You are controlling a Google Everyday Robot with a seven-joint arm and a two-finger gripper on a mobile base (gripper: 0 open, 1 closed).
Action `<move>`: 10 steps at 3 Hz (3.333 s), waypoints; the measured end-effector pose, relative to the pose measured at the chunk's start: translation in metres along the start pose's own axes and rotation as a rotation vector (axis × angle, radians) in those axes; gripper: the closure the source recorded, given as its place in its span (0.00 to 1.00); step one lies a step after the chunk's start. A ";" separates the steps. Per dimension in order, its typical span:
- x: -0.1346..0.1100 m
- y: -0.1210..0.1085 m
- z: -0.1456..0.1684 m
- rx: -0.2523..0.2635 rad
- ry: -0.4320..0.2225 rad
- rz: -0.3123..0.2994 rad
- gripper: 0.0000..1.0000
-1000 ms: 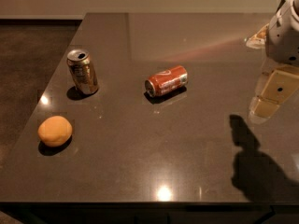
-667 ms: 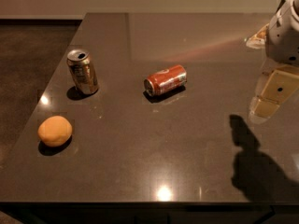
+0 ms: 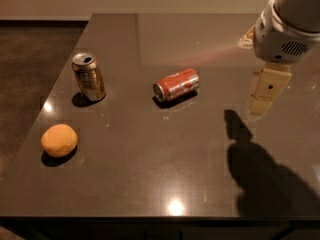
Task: Place coke can upright
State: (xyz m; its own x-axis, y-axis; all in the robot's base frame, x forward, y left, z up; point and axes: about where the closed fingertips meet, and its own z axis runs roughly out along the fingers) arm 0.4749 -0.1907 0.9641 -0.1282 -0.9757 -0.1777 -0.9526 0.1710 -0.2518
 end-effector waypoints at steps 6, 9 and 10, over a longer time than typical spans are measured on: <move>-0.104 -0.042 0.106 -0.180 -0.080 -0.411 0.00; -0.141 -0.027 0.145 -0.286 -0.047 -0.518 0.17; -0.142 -0.027 0.151 -0.299 -0.027 -0.513 0.41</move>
Offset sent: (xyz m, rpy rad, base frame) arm 0.0544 0.0520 -0.0332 0.0098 0.0638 0.2176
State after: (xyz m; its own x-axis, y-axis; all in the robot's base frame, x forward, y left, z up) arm 0.5609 -0.0357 0.8527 0.3726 -0.9189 -0.1295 -0.9278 -0.3715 -0.0335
